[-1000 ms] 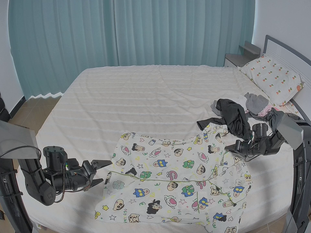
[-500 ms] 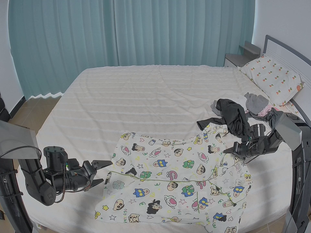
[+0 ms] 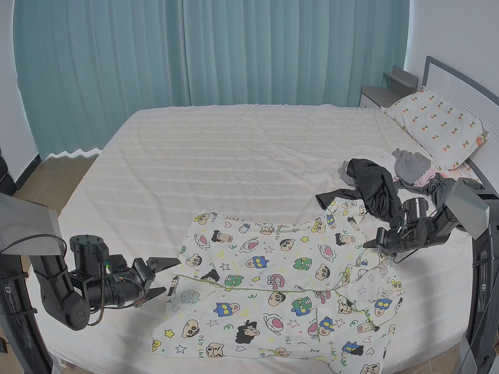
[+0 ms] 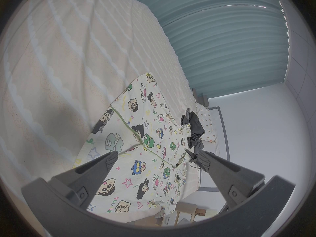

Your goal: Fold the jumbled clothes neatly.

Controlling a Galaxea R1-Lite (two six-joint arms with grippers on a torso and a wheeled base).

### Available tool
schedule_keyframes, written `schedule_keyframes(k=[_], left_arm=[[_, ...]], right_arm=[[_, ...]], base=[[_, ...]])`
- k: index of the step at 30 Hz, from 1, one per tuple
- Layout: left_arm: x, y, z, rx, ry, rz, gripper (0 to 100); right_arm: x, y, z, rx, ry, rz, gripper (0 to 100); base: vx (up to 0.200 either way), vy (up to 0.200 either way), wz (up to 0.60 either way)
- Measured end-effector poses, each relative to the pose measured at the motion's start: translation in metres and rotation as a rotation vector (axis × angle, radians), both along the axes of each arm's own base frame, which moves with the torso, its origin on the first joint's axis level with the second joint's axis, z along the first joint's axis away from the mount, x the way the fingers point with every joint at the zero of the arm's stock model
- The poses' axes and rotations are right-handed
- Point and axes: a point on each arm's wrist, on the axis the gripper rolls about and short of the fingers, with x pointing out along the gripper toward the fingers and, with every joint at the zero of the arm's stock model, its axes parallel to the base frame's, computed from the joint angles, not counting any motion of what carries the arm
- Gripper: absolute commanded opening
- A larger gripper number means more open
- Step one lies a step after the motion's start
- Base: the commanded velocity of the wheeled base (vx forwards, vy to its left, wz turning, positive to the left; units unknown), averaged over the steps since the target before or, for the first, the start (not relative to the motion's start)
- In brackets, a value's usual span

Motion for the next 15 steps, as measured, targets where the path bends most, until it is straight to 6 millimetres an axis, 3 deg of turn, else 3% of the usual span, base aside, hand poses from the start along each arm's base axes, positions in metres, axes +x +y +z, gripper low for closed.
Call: schedule_keyframes(k=[15], left_arm=[[0.0,0.0,0.0,0.0,0.001,0.0,100]], right_arm=[[-0.012,-0.002,0.009,-0.095,0.023,-0.057,0]], base=[[0.0,0.0,0.0]])
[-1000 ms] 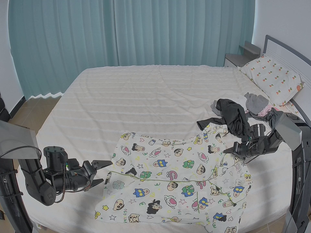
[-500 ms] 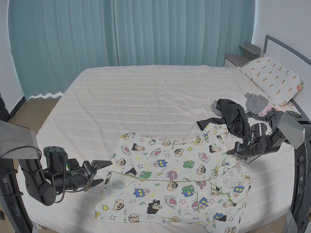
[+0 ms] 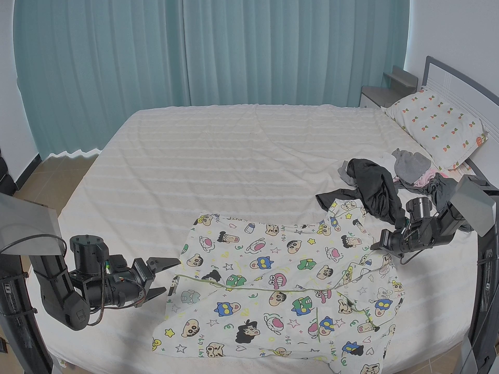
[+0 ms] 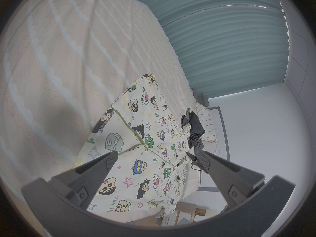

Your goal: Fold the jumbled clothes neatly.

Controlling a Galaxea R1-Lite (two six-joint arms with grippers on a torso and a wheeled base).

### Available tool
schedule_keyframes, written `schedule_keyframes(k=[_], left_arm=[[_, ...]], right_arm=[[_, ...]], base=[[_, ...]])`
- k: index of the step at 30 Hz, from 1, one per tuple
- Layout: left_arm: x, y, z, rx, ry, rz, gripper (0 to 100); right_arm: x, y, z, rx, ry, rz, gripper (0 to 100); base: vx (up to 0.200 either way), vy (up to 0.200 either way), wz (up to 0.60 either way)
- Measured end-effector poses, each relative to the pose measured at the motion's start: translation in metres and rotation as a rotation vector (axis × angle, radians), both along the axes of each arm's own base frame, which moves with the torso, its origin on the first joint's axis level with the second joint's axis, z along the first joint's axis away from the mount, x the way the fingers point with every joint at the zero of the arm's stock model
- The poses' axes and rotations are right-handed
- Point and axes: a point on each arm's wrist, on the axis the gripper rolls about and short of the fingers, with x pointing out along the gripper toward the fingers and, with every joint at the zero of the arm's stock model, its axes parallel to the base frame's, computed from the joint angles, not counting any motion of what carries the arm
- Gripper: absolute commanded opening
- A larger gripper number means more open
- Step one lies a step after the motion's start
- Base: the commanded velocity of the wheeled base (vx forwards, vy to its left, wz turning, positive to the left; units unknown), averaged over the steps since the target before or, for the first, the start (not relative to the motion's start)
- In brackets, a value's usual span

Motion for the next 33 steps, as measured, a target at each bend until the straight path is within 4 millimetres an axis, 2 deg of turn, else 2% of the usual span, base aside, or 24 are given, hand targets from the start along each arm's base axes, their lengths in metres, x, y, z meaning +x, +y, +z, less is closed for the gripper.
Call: schedule_keyframes(k=[7,8,19,26,29,33], left_arm=[[0.0,0.0,0.0,0.0,0.0,0.0,100],[0.0,0.0,0.0,0.0,0.0,0.0,100],[0.0,0.0,0.0,0.0,0.0,-0.001,100],[0.0,-0.002,0.0,0.004,-0.002,-0.011,100],[-0.002,-0.003,-0.001,0.026,-0.012,-0.024,100],[-0.005,-0.006,-0.005,0.097,-0.026,-0.023,100]], right_arm=[[-0.007,0.001,0.002,-0.022,0.045,0.016,0],[-0.008,0.001,0.002,-0.029,0.049,0.018,100],[-0.005,0.0,0.014,-0.044,0.015,0.01,100],[-0.003,0.002,0.052,-0.021,-0.048,-0.074,100],[-0.012,0.006,0.062,-0.015,-0.051,-0.087,100],[-0.034,0.012,0.064,-0.002,-0.029,-0.094,100]], base=[[0.0,0.0,0.0],[0.0,0.0,0.0],[0.0,0.0,0.0],[0.0,0.0,0.0],[0.0,0.0,0.0],[0.0,0.0,0.0]])
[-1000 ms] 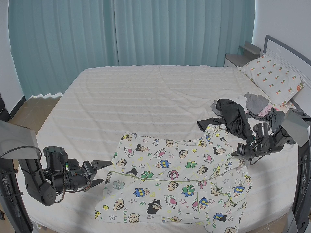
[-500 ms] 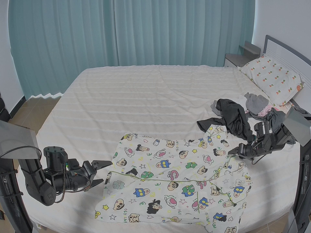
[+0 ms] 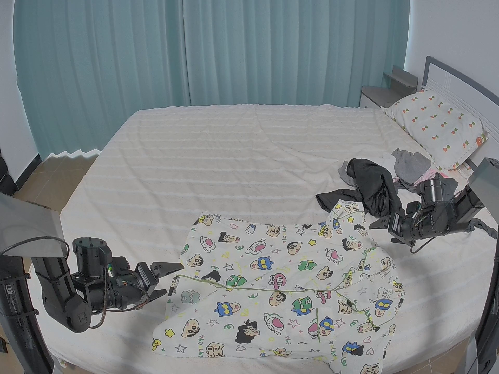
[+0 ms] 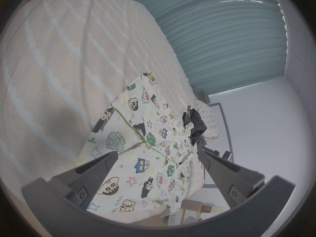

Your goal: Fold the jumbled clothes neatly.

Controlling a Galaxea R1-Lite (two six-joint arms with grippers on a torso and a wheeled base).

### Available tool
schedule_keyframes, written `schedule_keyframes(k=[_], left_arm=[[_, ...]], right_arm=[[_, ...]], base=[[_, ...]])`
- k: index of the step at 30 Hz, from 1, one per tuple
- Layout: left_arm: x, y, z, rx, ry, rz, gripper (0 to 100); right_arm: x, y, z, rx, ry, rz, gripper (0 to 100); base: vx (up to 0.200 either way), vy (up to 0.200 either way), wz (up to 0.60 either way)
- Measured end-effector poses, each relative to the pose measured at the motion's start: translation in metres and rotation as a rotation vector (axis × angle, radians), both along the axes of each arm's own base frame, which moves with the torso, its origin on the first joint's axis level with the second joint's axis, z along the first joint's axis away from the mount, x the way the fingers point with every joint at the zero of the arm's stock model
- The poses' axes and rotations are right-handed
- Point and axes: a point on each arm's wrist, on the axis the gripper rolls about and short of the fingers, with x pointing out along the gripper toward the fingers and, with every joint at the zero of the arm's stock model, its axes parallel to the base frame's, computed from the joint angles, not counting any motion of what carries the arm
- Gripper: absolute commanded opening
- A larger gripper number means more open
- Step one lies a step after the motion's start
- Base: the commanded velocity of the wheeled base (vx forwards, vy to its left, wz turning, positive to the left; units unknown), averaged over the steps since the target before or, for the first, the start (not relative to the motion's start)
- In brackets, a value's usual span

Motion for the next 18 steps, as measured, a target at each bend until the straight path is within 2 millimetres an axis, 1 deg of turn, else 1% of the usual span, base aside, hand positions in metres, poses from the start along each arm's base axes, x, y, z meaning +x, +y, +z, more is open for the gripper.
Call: schedule_keyframes(k=[3,5,11,14,18], left_arm=[[-0.003,-0.003,-0.004,0.075,-0.004,0.017,100],[-0.005,-0.005,-0.008,0.135,0.017,0.03,100],[-0.016,-0.016,-0.026,0.331,0.172,0.041,100],[-0.022,-0.022,-0.033,0.444,0.237,0.035,100],[-0.026,-0.03,-0.036,0.539,0.256,0.014,100]], right_arm=[[-0.016,0.007,0.0,0.005,-0.029,0.002,100],[-0.024,0.013,0.003,0.014,-0.093,0.005,100],[-0.045,0.032,0.005,0.069,-0.269,0.014,100],[-0.058,0.038,-0.002,0.095,-0.282,0.014,100],[-0.074,0.043,-0.019,0.11,-0.218,0.018,100]], base=[[0.0,0.0,0.0],[0.0,0.0,0.0],[0.0,0.0,0.0],[0.0,0.0,0.0],[0.0,0.0,0.0]])
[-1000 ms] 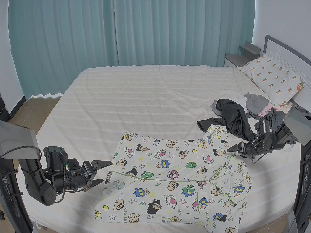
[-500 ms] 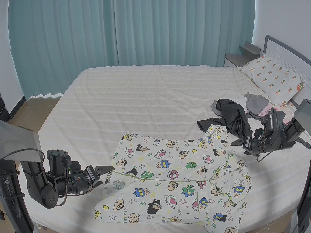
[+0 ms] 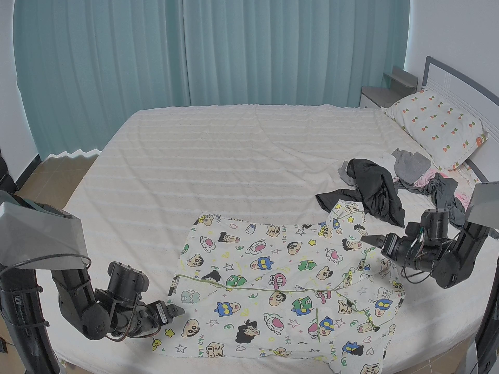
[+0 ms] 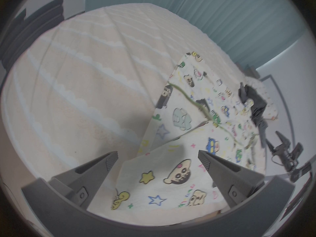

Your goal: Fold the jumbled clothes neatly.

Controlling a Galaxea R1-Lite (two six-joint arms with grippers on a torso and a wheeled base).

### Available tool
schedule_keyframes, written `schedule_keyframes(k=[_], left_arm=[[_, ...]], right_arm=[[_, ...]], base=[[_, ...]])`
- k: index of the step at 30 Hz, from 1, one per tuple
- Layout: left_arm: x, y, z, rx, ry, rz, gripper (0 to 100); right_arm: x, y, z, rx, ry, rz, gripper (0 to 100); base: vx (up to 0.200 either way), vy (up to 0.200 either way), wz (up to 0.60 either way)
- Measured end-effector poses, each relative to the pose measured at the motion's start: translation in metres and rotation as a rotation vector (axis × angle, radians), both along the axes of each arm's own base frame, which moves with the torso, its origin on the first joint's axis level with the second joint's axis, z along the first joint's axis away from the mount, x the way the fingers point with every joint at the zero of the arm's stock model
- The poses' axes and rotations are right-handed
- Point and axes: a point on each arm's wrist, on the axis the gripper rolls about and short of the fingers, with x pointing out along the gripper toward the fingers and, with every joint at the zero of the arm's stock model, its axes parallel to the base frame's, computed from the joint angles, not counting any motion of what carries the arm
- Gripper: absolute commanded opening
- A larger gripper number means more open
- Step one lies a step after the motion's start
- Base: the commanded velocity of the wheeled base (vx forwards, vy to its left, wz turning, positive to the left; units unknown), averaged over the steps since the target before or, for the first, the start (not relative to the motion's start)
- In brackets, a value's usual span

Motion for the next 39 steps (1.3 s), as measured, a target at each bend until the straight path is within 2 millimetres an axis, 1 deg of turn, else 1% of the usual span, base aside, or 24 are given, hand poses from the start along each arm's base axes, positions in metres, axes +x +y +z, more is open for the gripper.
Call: schedule_keyframes(k=[4,11,15,18,19,24,31,35,39], left_arm=[[-0.008,0.0,-0.002,0.025,0.022,-0.01,100],[-0.019,-0.001,-0.003,0.023,0.055,0.001,100],[-0.023,-0.009,-0.004,0.015,0.061,0.001,100],[-0.023,-0.018,-0.004,0.04,0.039,0.014,100],[-0.022,-0.02,-0.004,0.045,0.029,0.017,0],[-0.018,-0.029,-0.005,0.05,0.001,0.044,0],[-0.02,-0.032,-0.004,0.101,-0.031,0.076,0],[-0.023,-0.04,-0.003,0.103,-0.057,0.054,0],[-0.028,-0.05,0.0,0.068,-0.109,0.009,0]], right_arm=[[-0.006,0.003,-0.009,0.004,0.039,0.012,100],[-0.008,0.004,-0.014,0.006,0.06,0.016,100],[-0.008,0.004,-0.015,0.006,0.064,0.017,100],[-0.008,0.004,-0.016,0.005,0.067,0.017,100],[-0.009,0.004,-0.016,0.004,0.069,0.017,100],[-0.009,0.005,-0.018,0.002,0.075,0.021,100],[-0.009,0.006,-0.02,0.001,0.081,0.026,100],[-0.01,0.007,-0.021,0.001,0.086,0.027,100],[-0.011,0.007,-0.022,-0.001,0.089,0.028,100]], base=[[0.0,0.0,0.0],[0.0,0.0,0.0],[0.0,0.0,0.0],[0.0,0.0,0.0],[0.0,0.0,0.0],[0.0,0.0,0.0],[0.0,0.0,0.0],[0.0,0.0,0.0],[0.0,0.0,0.0]])
